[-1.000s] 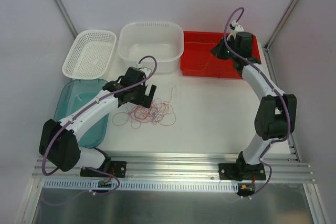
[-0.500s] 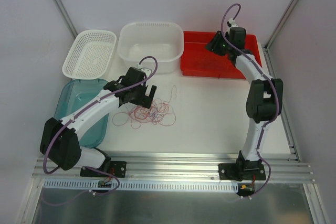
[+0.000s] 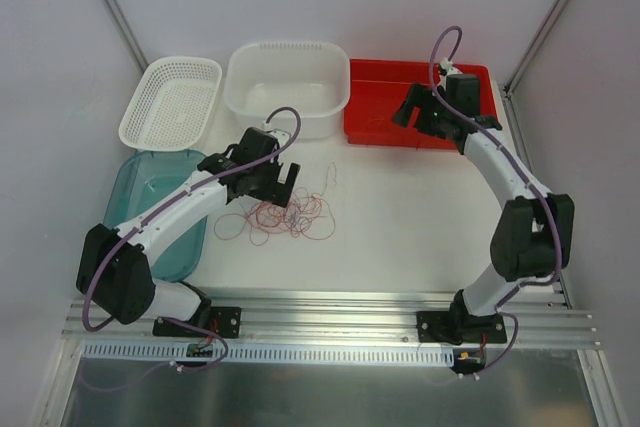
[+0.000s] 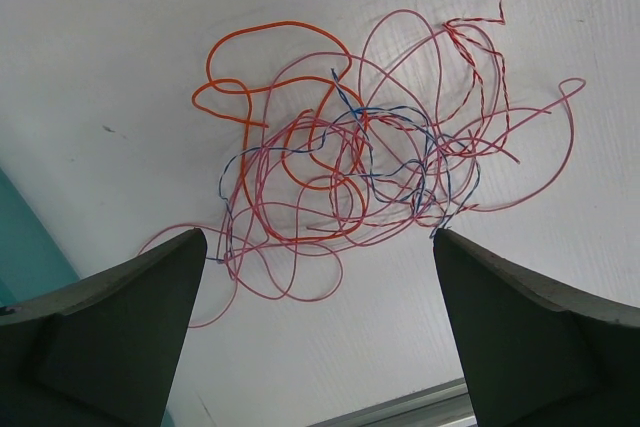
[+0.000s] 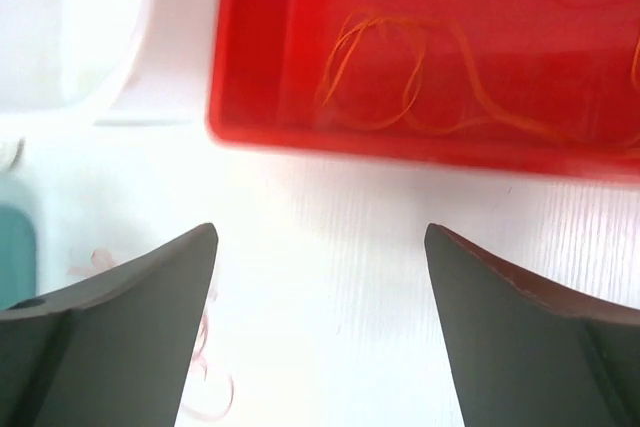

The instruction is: Untangle the cables

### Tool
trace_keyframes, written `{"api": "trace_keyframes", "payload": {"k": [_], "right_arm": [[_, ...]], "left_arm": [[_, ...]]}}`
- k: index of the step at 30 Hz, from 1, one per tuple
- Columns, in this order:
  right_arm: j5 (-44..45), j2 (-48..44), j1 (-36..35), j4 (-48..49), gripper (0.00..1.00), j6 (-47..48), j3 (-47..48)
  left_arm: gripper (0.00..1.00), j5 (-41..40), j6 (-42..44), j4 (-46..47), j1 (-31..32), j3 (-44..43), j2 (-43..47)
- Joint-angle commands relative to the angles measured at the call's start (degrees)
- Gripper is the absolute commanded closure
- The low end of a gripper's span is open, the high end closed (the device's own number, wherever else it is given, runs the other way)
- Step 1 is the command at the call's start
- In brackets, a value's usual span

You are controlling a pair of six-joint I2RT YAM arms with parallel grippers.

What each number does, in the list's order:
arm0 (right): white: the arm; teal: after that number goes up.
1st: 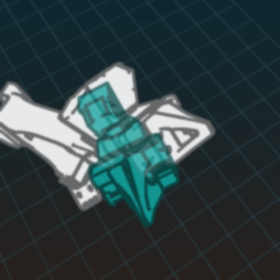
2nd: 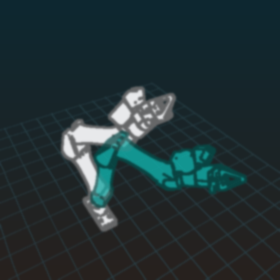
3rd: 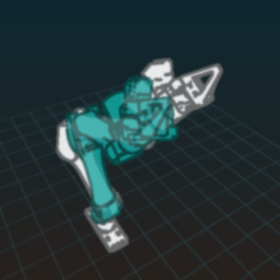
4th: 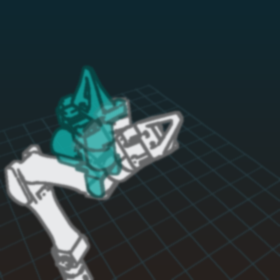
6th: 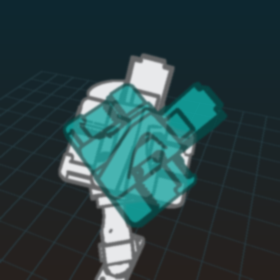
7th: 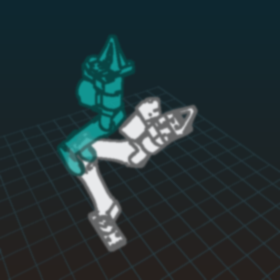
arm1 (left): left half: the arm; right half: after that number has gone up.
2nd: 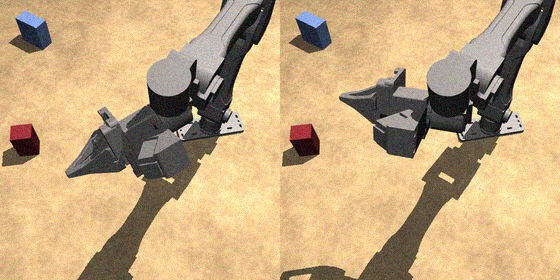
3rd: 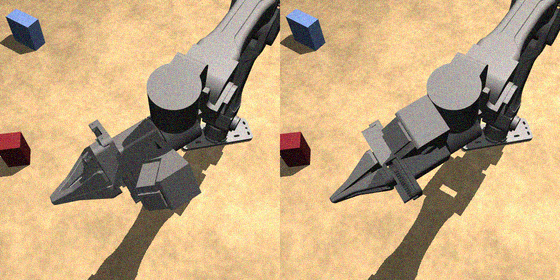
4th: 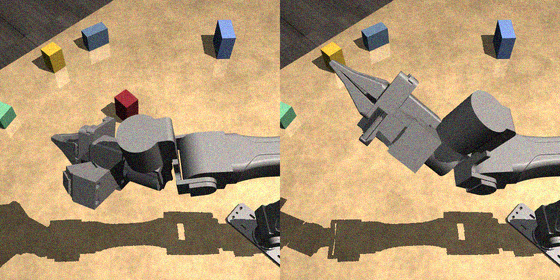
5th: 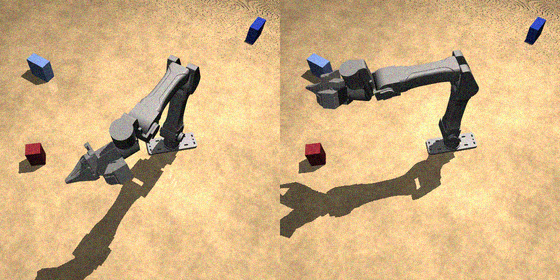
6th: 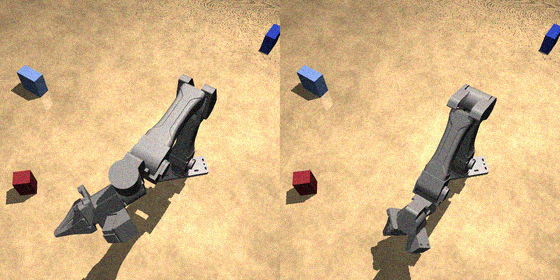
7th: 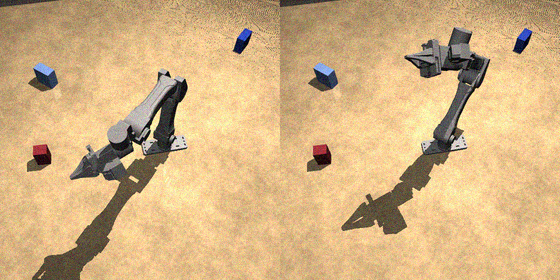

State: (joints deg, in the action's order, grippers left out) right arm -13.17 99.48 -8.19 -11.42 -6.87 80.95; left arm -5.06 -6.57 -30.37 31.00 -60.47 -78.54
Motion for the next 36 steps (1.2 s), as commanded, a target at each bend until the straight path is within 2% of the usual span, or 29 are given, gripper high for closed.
{"api": "trace_keyframes", "payload": {"k": [1, 8, 13, 19, 22, 28, 31, 36], "right_arm": [[0.8, -12.4, -2.9, -3.4, 0.11, 3.4, -5.3], [3.2, -26.6, -13.1, -6.4, 0.08, 4.1, -18.4], [7.0, -34.2, -20.6, -7.2, 0.08, 2.9, -26.3], [8.9, -43.6, -23.2, -8.5, 0.08, 2.7, -32.0], [10.3, -48.0, -23.3, -10.0, 0.08, 3.4, -33.3], [16.2, -57.2, -23.3, -14.7, 0.08, 4.9, -35.8], [17.6, -60.5, -23.4, -17.3, 0.08, 6.0, -35.4], [18.6, -62.3, -23.3, -20.5, 0.08, 8.4, -33.5]], "left_arm": [[0.01, 2.2, -0.3, -0.1, -0.4, -0.8, 0.1], [0.01, 0.7, -3.3, -0.5, -0.5, -0.9, -2.9], [0.03, 1.8, -10.4, -0.8, -0.4, -1.8, -6.7], [0.11, 7.6, -18.6, -0.7, 0.6, -4.1, -13.9], [0.2, 8.5, -21.5, -0.6, 4.7, -7.2, -18.8], [0.22, 9.4, -25.6, -0.3, 15.5, -15.0, -26.6], [0.22, 9.5, -26.7, -0.3, 20.3, -16.4, -26.3], [0.15, 6.5, -28.1, -0.4, 22.9, -13.4, -20.0]]}}
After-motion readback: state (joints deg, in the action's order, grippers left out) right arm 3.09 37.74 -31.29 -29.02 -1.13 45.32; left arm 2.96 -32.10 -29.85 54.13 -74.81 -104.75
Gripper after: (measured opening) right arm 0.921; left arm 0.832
